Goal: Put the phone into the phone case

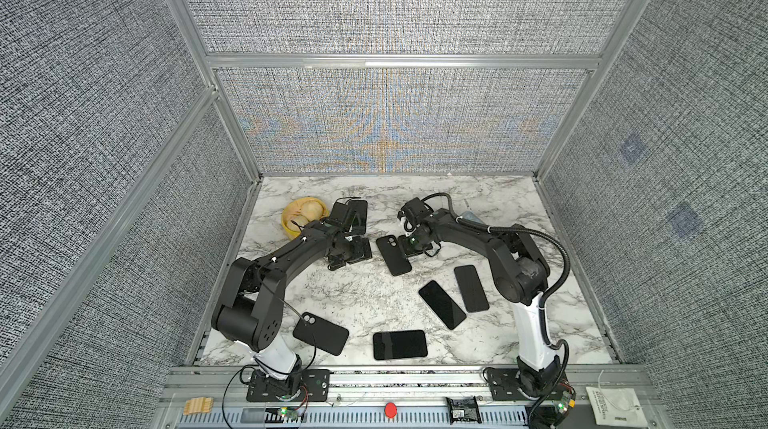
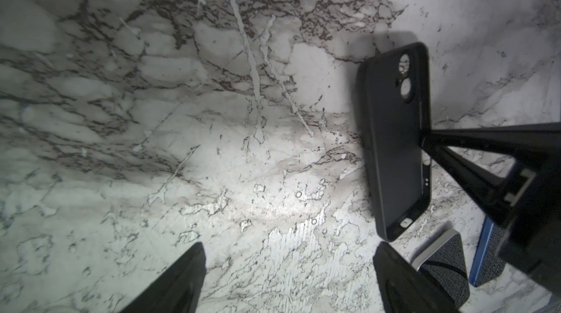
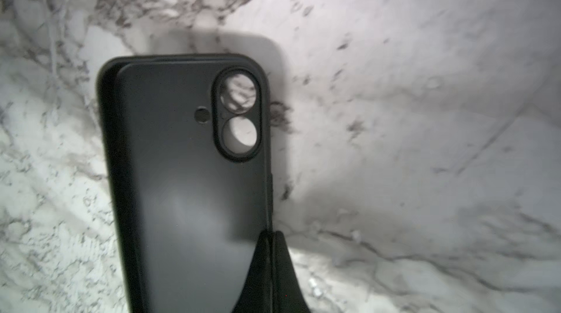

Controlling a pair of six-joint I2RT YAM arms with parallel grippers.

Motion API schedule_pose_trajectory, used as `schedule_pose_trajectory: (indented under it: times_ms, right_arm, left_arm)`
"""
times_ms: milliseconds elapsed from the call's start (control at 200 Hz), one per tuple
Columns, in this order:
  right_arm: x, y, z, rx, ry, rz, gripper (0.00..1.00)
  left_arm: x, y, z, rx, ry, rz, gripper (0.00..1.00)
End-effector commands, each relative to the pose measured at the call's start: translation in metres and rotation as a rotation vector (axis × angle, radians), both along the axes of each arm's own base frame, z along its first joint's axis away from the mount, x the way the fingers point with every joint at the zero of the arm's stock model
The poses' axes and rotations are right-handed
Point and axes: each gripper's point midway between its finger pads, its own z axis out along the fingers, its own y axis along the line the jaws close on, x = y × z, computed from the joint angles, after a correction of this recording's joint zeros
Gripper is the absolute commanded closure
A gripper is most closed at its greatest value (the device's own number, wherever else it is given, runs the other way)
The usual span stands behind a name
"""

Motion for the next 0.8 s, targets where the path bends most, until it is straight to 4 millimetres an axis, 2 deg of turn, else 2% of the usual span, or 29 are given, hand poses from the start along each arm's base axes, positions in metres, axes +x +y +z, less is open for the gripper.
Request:
schedule_pose_trajectory:
  times_ms: [0,80,145,215,250,300,355,390,435,645,750,765,795]
  right_arm:
    - [-0.012,0.01,0.0,0.011,0.007,0.025,0.98]
    - [-0.018,0.014,-0.002,0.013,0.017,0.04,0.91]
    - [-0.019,0.012,-0.002,0.007,0.02,0.044,0.79]
    - [-0.019,0.01,0.005,-0.006,0.007,0.052,0.62]
    - [-0.02,0.009,0.013,-0.005,0.0,0.059,0.55]
    - [-0.025,0.012,0.035,0.029,0.005,0.084,0.48]
    - [-0.035,0.01,0.06,0.049,-0.019,0.116,0.43]
    - [-0.044,0.007,0.069,0.051,-0.043,0.132,0.39]
    - [-0.058,-0.004,0.073,0.041,-0.054,0.138,0.36]
    - [-0.132,-0.087,0.043,-0.185,-0.004,0.066,0.33]
    - [-0.155,-0.108,0.038,-0.217,0.052,-0.008,0.29]
    - [-0.163,-0.116,0.03,-0.239,0.076,-0.015,0.29]
    - [-0.168,-0.121,0.027,-0.25,0.091,-0.027,0.27]
  left_arm:
    - [0.001,0.009,0.004,0.027,-0.01,0.032,0.12]
    - [0.002,0.011,0.004,0.05,0.003,0.03,0.12]
    - [0.004,0.008,0.004,0.04,0.003,0.021,0.12]
    - [0.005,0.004,0.005,0.02,0.002,0.014,0.12]
    - [0.006,0.002,0.005,0.013,0.003,0.009,0.12]
    - [0.006,0.0,0.006,0.002,0.0,0.003,0.12]
    - [0.005,-0.003,0.007,-0.01,-0.001,-0.003,0.12]
    - [0.003,-0.005,0.007,-0.023,0.0,-0.006,0.12]
    - [-0.001,-0.011,0.009,-0.053,-0.002,-0.016,0.12]
    - [-0.02,-0.041,0.008,-0.141,-0.003,-0.099,0.12]
    - [-0.024,-0.057,0.008,-0.17,0.004,-0.139,0.12]
    - [-0.024,-0.058,0.008,-0.169,0.007,-0.143,0.12]
    - [-0.024,-0.06,0.007,-0.167,0.008,-0.151,0.12]
